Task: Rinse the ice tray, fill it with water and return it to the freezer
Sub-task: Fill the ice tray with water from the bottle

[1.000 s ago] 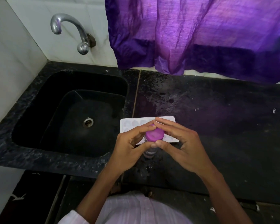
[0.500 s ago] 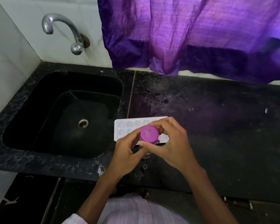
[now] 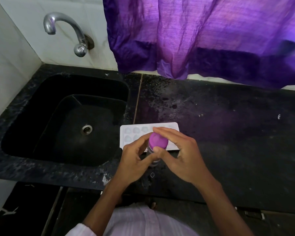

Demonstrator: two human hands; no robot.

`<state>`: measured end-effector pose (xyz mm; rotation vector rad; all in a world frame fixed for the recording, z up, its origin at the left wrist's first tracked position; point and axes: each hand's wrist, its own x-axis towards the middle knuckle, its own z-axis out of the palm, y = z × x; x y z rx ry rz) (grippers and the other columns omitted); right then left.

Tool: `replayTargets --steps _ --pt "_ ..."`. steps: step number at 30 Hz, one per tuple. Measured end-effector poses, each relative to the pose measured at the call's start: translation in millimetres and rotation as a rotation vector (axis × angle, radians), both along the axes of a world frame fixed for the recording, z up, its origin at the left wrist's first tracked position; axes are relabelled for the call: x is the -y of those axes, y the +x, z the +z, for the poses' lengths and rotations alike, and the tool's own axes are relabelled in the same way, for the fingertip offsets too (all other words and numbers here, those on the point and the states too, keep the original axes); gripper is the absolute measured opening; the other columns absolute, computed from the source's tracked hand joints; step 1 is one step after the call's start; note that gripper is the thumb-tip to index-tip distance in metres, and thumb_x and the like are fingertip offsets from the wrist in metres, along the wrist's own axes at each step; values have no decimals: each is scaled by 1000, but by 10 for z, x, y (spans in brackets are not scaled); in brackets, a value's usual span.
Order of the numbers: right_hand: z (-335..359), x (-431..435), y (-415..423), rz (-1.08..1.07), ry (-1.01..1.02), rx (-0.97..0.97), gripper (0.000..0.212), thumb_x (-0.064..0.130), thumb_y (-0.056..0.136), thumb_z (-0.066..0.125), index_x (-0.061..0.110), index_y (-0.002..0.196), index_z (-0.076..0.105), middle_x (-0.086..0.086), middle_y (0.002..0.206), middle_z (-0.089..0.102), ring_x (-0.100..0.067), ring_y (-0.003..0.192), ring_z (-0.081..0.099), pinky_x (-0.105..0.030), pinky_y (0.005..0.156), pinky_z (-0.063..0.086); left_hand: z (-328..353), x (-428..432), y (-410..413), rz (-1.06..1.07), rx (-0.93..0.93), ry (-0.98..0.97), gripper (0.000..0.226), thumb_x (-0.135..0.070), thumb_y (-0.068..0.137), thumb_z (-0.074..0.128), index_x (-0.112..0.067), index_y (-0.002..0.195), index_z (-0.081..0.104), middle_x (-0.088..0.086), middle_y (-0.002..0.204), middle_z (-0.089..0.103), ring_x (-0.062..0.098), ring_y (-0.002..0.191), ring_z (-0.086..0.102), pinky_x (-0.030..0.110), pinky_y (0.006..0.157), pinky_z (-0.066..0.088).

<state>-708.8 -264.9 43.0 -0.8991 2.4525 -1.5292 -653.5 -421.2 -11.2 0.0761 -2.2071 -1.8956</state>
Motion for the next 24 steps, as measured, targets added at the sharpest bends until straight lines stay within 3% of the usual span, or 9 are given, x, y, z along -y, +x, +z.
replayTargets --steps 3,6,9,12,14,17,19,21,24 --pt "-9 37 8 -110 94 -37 59 54 70 84 24 117 65 15 117 59 -6 111 57 -12 89 46 -11 -11 -13 8 0 -25 50 -3 86 75 -21 130 60 -10 118 72 14 110 69 33 95 56" --pt "-1 30 46 -7 134 95 85 65 62 79 31 136 52 24 130 40 2 128 41 -4 98 34 -36 4 -14 -2 -9 12 55 -4 82 79 -18 131 60 -6 120 72 18 112 69 35 98 54" --pt "7 -40 69 120 -28 179 77 40 82 79 21 149 44 16 153 39 -1 143 35 -21 115 33 -60 23 -14 -8 0 42 56 -10 83 80 -7 134 58 -1 123 71 20 115 68 40 101 53" --pt "1 -48 36 37 -90 102 56 21 83 81 18 136 61 11 137 61 -6 129 55 -37 108 47 -60 6 -1 1 13 45 54 -21 85 78 -12 134 59 -3 121 71 19 113 68 39 100 54" --pt "-3 -12 8 -72 -42 37 61 37 71 88 24 126 65 15 122 64 -2 114 61 -23 98 51 -71 -3 -5 12 21 31 50 -13 86 77 -13 132 60 -4 120 72 18 113 68 39 99 54" --pt "25 16 13 -87 107 64 85 61 53 84 39 130 57 18 124 46 5 117 43 -4 93 38 -75 4 -11 14 17 24 54 -5 83 78 -13 133 59 -5 123 71 16 116 67 35 101 53" --pt "34 -12 21 42 109 145 88 57 58 84 39 139 52 21 141 36 4 134 31 -7 105 33 -71 7 -10 0 10 44 55 -8 83 79 -7 134 58 -1 125 70 19 117 66 36 102 52" --pt "41 -52 8 147 5 188 69 38 78 81 29 141 54 18 152 39 -2 142 34 -23 114 35 -64 2 -9 -8 5 57 54 -20 85 77 -4 133 58 -1 124 71 19 116 67 37 102 52" --pt "14 -57 -45 110 -51 103 53 18 84 79 17 135 62 10 139 60 -10 132 53 -40 109 46 -49 -4 -6 -1 18 66 53 -27 83 78 -9 130 61 -4 118 72 17 111 69 36 98 54"
